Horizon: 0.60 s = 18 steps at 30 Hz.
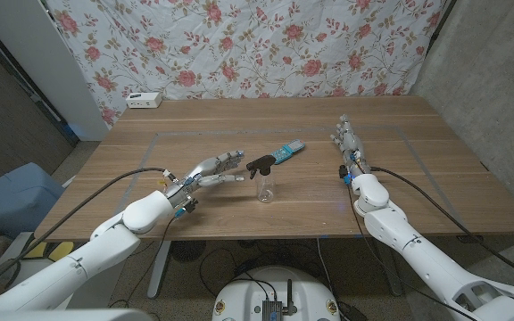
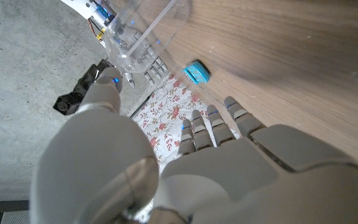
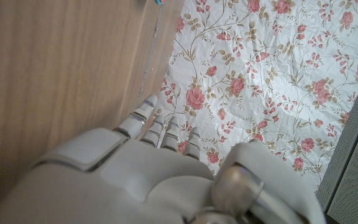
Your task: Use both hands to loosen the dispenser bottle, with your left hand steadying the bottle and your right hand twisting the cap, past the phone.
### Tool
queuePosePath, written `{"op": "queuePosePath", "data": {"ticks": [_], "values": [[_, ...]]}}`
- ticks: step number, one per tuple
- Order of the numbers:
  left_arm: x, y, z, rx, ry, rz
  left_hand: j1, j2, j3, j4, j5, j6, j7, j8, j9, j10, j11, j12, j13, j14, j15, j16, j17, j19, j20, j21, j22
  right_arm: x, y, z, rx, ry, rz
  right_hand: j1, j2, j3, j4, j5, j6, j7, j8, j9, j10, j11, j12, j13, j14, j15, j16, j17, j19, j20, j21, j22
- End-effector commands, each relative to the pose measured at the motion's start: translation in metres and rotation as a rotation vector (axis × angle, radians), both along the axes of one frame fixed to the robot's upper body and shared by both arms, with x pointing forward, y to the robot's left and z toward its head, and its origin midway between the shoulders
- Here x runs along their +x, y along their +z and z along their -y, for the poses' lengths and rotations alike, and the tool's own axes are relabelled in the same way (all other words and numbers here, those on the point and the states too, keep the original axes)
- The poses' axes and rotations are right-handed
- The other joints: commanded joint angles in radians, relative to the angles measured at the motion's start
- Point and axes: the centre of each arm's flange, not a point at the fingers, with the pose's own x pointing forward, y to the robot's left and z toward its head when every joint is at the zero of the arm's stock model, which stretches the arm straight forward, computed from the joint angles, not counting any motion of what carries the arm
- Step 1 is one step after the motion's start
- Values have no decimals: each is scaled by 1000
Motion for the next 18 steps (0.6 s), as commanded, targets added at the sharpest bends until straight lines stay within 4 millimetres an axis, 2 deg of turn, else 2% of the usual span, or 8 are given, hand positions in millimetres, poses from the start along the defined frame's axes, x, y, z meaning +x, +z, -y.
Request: {"op": "queuePosePath", "data": {"ticks": [1,17,18], "values": [[2,-3,14,50,-37,-9,16,4,-9,1,6,-4,-1,0,2,-3,0,-2,4,-7,-11,0,5,-5,-2,-1,3,3,-3,1,10,1,-5,-1,2,5,3,-1,-5,-3,-1,2,2,3,-2,1,0,-3,0,3,-1,-61,5,4],[-2,-14,30,51,-64,-32,25,3,-42,4,21,-8,-5,1,2,-4,-3,0,5,-7,-15,2,5,-31,-1,-6,3,0,-10,10,7,-2,-4,-2,2,5,3,-2,-5,-3,1,2,2,2,-1,2,-1,-2,1,3,-1,-60,5,4],[-2,-14,31,49,-66,-35,25,3,-43,4,21,-8,-5,2,2,-4,-3,0,5,-6,-15,2,5,-31,-1,-6,3,1,-10,10,8,-1,-2,-5,0,5,4,-3,11,38,8,2,1,2,-1,2,-1,-2,1,3,-1,-59,5,4]]}}
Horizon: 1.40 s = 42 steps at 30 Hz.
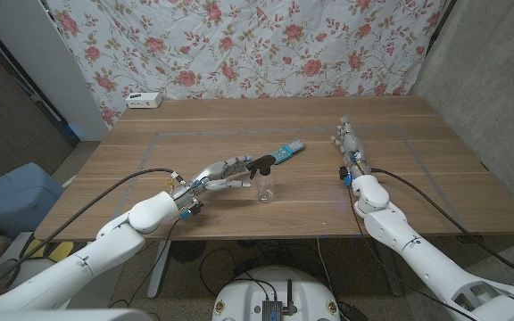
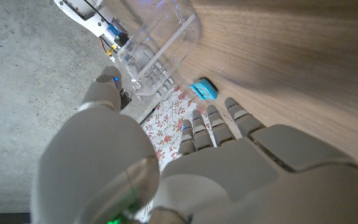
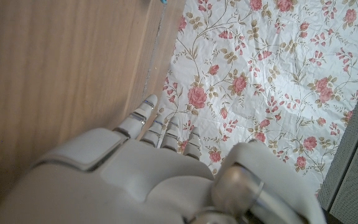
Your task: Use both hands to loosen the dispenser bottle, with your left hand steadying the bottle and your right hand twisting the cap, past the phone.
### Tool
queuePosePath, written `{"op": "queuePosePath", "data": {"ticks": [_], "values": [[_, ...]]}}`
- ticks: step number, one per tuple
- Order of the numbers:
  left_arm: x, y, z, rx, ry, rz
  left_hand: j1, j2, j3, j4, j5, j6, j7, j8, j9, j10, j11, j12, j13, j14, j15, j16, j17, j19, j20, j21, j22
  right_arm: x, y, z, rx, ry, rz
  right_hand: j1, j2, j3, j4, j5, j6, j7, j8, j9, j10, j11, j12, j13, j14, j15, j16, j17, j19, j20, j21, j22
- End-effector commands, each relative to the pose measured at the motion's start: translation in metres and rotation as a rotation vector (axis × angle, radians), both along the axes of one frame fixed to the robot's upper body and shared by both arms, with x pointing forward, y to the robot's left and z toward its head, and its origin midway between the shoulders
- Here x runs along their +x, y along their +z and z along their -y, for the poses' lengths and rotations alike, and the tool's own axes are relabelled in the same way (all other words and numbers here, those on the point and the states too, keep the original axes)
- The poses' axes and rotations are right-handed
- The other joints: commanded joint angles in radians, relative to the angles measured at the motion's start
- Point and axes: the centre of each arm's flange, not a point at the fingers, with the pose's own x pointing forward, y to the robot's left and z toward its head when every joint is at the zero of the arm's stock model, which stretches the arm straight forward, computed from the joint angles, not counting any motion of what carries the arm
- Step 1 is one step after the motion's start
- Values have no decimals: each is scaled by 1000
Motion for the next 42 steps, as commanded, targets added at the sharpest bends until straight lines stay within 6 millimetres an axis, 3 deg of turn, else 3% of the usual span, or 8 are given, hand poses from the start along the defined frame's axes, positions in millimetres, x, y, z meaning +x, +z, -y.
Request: {"op": "queuePosePath", "data": {"ticks": [1,2,6,8,13,36,41,42], "values": [[-3,-8,14,6,-23,-20,12,-2,-8,1,6,-2,1,2,2,-4,-2,0,5,-7,-15,2,5,-10,2,-3,3,1,-5,6,0,5,5,-5,0,5,4,-3,10,42,7,2,1,1,-1,2,0,-2,1,3,-1,-59,5,4],[-3,-8,15,5,-26,-21,12,-2,-10,1,7,-2,0,2,2,-4,-2,0,5,-7,-15,2,5,-11,1,-3,3,1,-5,6,-3,7,6,-5,1,7,4,-3,1,4,3,2,1,2,-1,2,-1,-2,1,3,-1,-60,5,4],[-4,-9,19,11,-32,-18,13,-2,-19,2,10,-3,-1,2,2,-5,-3,0,5,-7,-15,2,5,-21,6,-4,3,1,-4,6,-15,9,5,-6,0,7,4,-4,5,28,6,2,0,1,-1,2,-2,0,1,3,-2,-59,5,4],[-5,-9,20,13,-29,-14,14,-2,-27,3,13,-4,-1,2,2,-5,-4,0,5,-9,-17,2,5,-31,11,-6,3,0,-5,6,-15,8,6,-7,1,9,4,-4,-2,2,3,2,-1,1,-1,2,-2,1,2,3,-2,-58,5,4],[-5,-10,22,17,-25,-9,17,0,-49,5,21,-6,-2,2,2,-10,-6,-1,5,-10,-17,2,6,-64,24,-9,4,-4,-9,9,-8,4,8,-8,-2,10,3,-5,9,83,7,1,-1,2,-1,2,-3,1,2,3,-3,-57,6,4],[6,-12,42,22,-27,24,51,10,-106,7,47,32,-13,15,3,25,-20,13,6,20,-39,11,5,-135,52,-4,4,-16,-24,20,17,-10,21,-9,-3,11,3,-6,9,107,6,-1,-2,1,-1,2,-2,1,2,3,-3,-53,6,4],[10,-14,50,23,-46,14,59,11,-118,8,52,54,-9,20,4,37,-22,16,6,31,-41,13,5,-137,54,0,4,-17,-24,23,17,-11,23,-10,-3,11,3,-6,8,87,5,-1,-1,3,0,2,-2,1,2,3,-4,-53,6,4],[10,-14,51,24,-49,13,61,12,-120,8,53,56,-10,20,4,38,-21,16,6,35,-42,14,6,-137,54,0,4,-17,-24,24,16,-12,23,-11,-2,13,3,-7,5,28,4,-1,-1,3,-1,2,-4,0,2,3,-5,-53,6,4]]}}
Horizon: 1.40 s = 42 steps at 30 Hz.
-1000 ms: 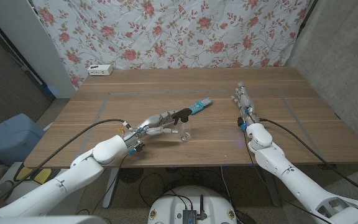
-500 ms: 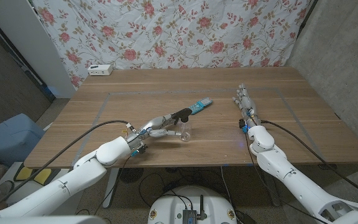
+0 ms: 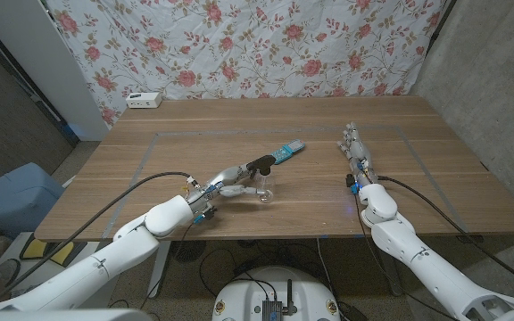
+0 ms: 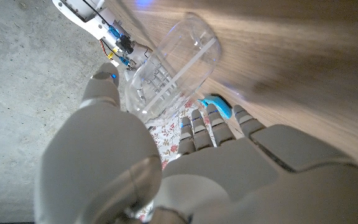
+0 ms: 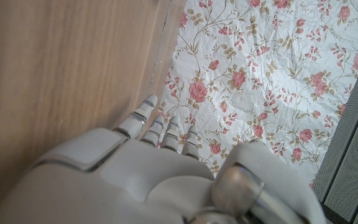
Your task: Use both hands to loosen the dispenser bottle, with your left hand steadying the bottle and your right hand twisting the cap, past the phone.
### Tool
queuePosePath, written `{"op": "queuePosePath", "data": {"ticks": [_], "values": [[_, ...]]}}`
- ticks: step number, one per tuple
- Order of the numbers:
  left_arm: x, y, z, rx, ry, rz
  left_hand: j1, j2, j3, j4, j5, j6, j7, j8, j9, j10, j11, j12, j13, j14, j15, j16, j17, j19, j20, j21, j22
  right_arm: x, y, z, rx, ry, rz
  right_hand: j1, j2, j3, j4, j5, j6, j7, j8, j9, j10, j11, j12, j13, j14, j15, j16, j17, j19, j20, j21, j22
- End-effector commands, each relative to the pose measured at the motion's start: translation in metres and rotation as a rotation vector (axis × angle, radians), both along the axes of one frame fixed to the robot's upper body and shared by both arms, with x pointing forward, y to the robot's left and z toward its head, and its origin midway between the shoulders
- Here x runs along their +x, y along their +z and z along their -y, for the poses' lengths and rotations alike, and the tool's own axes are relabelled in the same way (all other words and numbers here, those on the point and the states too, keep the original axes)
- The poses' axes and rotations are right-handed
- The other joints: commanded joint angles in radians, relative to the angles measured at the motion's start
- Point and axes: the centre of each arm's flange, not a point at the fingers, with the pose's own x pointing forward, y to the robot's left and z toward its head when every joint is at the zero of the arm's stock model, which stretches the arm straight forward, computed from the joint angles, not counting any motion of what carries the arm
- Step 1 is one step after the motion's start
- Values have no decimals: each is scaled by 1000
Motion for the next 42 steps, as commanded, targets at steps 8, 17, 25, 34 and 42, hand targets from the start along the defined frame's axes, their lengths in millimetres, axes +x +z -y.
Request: {"op": "queuePosePath", "data": {"ticks": [8,17,25,34,42], "values": [[10,-4,18,2,-27,-17,33,7,-28,5,13,39,4,9,6,49,4,18,4,46,-41,13,6,-6,-6,11,4,-4,-6,10,9,-6,8,-6,4,8,2,-7,-15,-100,1,3,-2,3,-1,2,-2,2,3,3,-4,-52,6,4],[13,-7,23,-16,-47,-51,97,42,-34,8,0,92,-26,16,9,98,-35,28,9,107,-80,20,8,3,-69,16,3,-7,-5,15,9,-11,14,-6,5,9,2,-7,-18,-103,0,4,-2,3,-1,2,0,1,3,3,-4,-48,6,4],[14,-9,25,-44,-53,-74,161,63,-22,3,-14,111,8,14,13,126,-27,35,17,153,-62,25,10,13,-102,17,2,-6,-7,16,15,-9,12,-7,5,9,2,-7,-20,-104,1,4,-1,1,0,2,1,2,3,3,-6,-42,6,4],[18,-13,28,-102,-63,-80,237,105,2,9,-62,174,50,30,23,179,-6,68,47,236,-51,42,19,41,-129,19,1,-5,-8,17,18,-8,11,-7,6,10,2,-7,-20,-104,1,4,-1,1,0,2,1,2,3,3,-8,-37,5,4],[18,-15,32,-138,-57,-63,288,147,25,12,-126,312,45,83,44,277,-8,158,103,355,-64,80,53,97,-149,23,0,-7,-11,18,22,-9,9,-7,6,11,2,-7,-21,-105,1,5,-1,0,0,2,1,2,3,2,-10,-31,4,4]]}}
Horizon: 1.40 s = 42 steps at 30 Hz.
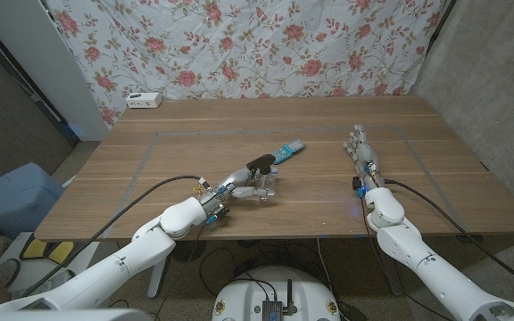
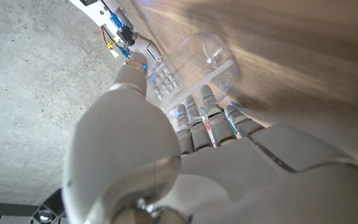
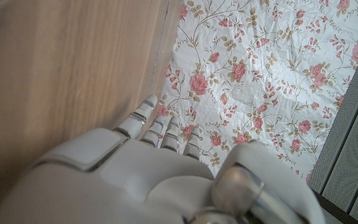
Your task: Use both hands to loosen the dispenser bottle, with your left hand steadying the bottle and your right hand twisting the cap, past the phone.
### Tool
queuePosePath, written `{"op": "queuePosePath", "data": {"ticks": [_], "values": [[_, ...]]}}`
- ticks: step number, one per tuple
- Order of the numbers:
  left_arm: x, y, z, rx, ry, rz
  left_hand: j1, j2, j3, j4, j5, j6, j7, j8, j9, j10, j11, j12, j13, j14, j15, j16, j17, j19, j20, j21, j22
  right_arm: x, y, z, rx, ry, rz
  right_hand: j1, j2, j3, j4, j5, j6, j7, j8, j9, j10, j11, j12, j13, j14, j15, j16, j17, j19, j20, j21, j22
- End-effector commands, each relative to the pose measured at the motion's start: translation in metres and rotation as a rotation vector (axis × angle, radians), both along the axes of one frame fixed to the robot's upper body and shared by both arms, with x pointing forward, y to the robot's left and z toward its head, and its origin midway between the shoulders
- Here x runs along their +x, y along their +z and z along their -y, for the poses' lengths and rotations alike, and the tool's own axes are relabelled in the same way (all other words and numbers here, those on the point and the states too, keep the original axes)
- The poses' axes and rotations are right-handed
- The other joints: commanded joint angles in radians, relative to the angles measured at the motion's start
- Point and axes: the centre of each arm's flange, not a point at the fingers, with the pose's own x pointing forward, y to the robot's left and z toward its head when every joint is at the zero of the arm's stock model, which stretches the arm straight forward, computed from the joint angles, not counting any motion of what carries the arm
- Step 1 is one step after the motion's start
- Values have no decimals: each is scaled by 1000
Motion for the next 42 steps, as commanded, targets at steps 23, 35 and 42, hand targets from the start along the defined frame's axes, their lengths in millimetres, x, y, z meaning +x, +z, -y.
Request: {"op": "queuePosePath", "data": {"ticks": [23,35,42], "values": [[-1,7,2,-137,45,54,133,74,8,-4,-138,232,-46,174,65,179,-39,212,182,200,-97,167,173,146,-28,4,2,-6,-1,-2,-9,-5,-1,-3,1,6,4,1,-2,-8,2,3,-1,-1,0,2,3,5,3,2,-6,-30,5,5],[-4,34,-1,-131,77,79,140,82,9,-1,-138,228,-49,189,73,174,-39,226,205,200,-98,172,189,147,-26,1,3,-9,17,-9,-39,14,4,-3,1,6,4,1,-2,-8,2,3,-1,-1,0,2,3,5,3,2,-6,-29,5,5],[-6,47,-1,-136,91,93,139,84,12,1,-138,229,-51,197,77,174,-39,234,215,204,-95,166,187,147,-27,0,3,-13,28,-14,-62,20,1,-3,1,7,4,0,-2,-8,3,3,-1,0,0,2,3,5,3,2,-6,-29,6,5]]}}
